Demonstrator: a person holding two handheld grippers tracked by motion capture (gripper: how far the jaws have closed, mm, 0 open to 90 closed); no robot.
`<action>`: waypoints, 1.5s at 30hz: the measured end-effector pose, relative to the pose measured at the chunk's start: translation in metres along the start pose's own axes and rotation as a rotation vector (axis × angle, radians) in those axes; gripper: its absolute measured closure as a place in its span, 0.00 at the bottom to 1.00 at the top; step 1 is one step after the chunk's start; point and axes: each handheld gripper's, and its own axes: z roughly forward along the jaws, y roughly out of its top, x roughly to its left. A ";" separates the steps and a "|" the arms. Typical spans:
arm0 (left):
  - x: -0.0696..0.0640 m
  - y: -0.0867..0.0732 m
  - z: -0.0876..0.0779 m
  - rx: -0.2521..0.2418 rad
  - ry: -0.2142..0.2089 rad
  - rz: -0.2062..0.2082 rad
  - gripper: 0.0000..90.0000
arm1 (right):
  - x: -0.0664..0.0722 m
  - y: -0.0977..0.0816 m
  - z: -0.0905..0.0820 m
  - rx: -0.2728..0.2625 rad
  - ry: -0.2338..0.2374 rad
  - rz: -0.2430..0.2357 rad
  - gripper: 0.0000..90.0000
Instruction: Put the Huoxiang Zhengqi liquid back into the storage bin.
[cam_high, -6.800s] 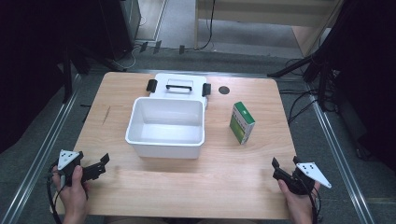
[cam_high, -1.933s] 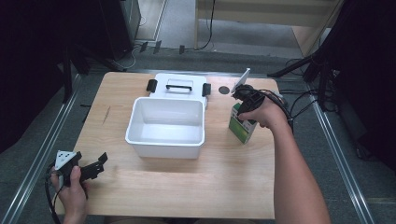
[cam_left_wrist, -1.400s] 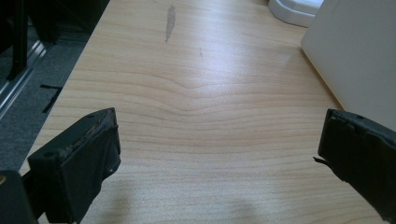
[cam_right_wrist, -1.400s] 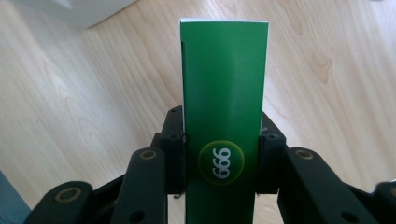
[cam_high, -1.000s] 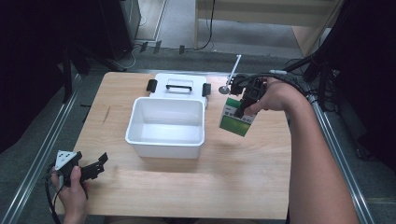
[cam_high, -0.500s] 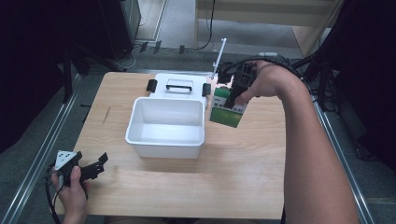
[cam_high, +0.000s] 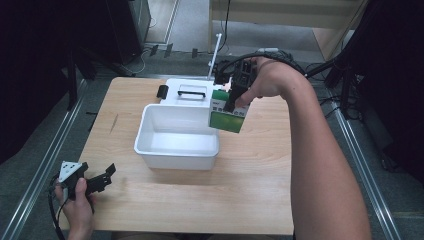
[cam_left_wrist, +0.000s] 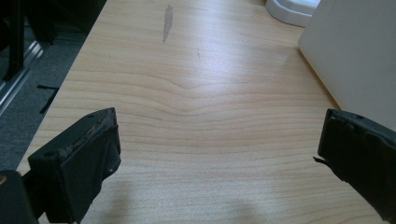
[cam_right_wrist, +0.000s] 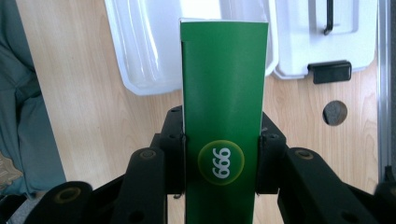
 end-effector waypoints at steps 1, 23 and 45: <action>0.000 0.000 0.000 0.000 0.000 0.000 0.00 | 0.000 0.000 0.000 0.000 0.000 0.000 0.72; 0.000 0.000 0.000 0.002 -0.003 -0.001 0.00 | 0.010 0.049 0.017 0.005 0.016 -0.101 0.72; 0.001 0.000 0.000 0.001 -0.009 0.000 0.00 | 0.010 0.062 0.044 0.000 0.022 -0.141 0.72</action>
